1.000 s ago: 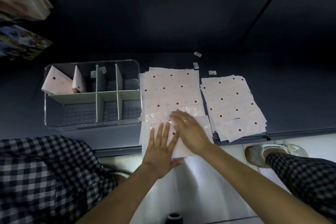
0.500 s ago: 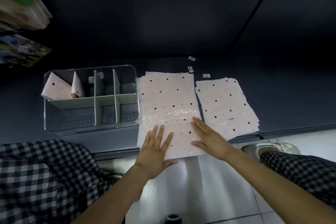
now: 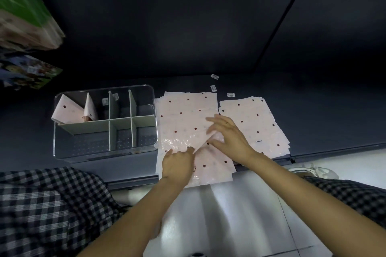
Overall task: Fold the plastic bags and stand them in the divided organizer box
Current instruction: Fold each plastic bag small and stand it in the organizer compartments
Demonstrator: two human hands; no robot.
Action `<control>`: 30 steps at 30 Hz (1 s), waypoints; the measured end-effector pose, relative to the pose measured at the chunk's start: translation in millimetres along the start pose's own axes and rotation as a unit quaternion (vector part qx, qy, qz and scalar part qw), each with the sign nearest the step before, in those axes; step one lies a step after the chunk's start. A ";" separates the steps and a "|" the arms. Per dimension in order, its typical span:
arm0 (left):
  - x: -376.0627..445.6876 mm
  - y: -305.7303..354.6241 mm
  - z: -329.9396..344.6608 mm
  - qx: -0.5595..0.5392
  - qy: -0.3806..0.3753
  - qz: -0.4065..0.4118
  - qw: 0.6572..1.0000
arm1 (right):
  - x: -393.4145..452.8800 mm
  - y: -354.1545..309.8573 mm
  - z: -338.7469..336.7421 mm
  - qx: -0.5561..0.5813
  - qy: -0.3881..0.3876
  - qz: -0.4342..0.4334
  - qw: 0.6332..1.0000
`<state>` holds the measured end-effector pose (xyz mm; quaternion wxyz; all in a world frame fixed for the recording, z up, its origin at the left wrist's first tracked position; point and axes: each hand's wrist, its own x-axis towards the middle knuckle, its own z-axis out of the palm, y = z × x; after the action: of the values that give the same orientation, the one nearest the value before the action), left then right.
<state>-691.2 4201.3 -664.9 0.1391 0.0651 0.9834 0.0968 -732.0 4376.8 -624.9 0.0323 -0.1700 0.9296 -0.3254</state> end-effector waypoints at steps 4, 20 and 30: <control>0.4 -9.3 -43.6 -0.475 -0.087 -0.118 0.868 | 4.2 -30.6 -3.1 0.245 0.107 0.202 0.942; -40.5 -60.9 -106.0 -0.680 -0.048 -0.098 0.725 | -17.3 -92.6 -5.6 0.416 -0.023 0.206 0.885; -46.8 -64.6 -121.2 -0.713 0.002 -0.024 0.701 | -19.1 -104.3 -7.3 0.560 0.035 0.235 0.793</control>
<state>-687.8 4110.4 -551.9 0.1446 -0.0772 0.6223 0.7654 -684.5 4311.4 -555.8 0.1650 0.1129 0.5962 -0.7775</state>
